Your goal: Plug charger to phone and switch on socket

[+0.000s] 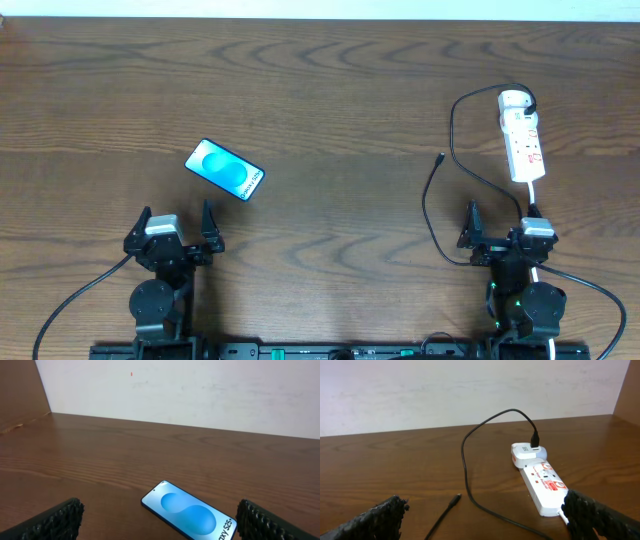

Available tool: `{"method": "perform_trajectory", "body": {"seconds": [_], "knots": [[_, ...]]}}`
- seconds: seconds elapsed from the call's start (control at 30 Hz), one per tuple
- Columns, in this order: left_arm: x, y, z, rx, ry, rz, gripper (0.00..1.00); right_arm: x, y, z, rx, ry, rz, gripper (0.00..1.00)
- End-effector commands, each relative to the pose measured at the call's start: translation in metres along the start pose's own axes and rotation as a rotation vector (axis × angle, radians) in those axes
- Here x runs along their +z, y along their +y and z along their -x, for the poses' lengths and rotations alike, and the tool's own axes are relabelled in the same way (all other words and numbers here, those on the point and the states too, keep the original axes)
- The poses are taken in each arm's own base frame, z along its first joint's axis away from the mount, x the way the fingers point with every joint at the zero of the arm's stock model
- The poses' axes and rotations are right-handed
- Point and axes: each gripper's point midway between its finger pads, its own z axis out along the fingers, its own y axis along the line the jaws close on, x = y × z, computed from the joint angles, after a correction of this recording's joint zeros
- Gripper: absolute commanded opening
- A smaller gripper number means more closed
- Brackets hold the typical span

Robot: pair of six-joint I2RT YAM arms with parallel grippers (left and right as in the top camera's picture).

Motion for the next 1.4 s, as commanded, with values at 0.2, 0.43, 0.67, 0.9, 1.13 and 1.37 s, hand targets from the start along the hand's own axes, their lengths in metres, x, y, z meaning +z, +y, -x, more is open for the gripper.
{"method": "perform_trajectory", "body": {"seconds": [0.2,0.43,0.67,0.9,1.13,1.37], "knots": [[0.001,0.003,-0.017,0.020,0.048,0.018,0.98,0.000,0.002,-0.002,-0.015,0.003,0.009,0.99],[0.001,0.003,-0.017,0.020,0.047,0.017,0.98,0.000,0.002,-0.002,-0.015,0.003,0.009,0.99],[0.001,0.003,-0.014,0.019,0.035,0.017,0.98,0.000,0.002,-0.002,-0.015,0.003,0.009,0.99],[0.001,0.002,-0.015,0.019,0.039,0.007,0.98,0.000,0.002,-0.002,-0.015,0.003,0.009,0.99],[0.001,-0.002,-0.008,-0.037,0.015,-0.014,0.98,0.000,0.002,-0.002,-0.015,0.003,0.009,0.99],[-0.001,-0.006,0.002,-0.119,-0.003,-0.032,0.98,0.000,0.002,-0.002,-0.015,0.003,0.009,0.99]]}}
